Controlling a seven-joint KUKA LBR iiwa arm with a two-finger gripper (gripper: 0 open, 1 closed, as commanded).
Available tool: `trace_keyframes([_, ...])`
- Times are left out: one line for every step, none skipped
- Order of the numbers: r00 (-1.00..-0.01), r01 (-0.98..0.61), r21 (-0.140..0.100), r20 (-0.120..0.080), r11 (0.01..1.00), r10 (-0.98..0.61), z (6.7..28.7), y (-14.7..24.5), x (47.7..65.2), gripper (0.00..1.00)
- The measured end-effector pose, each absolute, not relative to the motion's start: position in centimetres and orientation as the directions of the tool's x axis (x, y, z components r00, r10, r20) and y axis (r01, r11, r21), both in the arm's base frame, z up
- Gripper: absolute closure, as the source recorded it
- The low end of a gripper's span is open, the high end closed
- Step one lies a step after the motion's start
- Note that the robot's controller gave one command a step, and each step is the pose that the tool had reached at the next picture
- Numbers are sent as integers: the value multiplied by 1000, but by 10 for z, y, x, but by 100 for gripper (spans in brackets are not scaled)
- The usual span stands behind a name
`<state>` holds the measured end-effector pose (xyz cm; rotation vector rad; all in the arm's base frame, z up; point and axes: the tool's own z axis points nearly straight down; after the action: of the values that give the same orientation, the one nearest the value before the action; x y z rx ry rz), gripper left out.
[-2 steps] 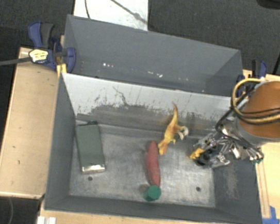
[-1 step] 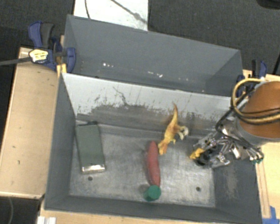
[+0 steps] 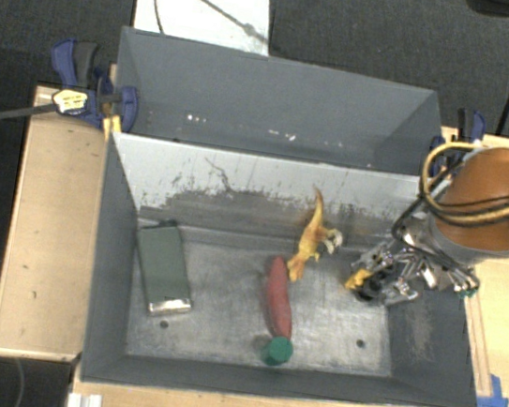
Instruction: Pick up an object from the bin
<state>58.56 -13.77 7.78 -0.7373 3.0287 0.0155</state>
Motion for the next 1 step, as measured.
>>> trace_keyframes([-888, -460, 4, -26, 888, -459, 78, -138, 586, 100])
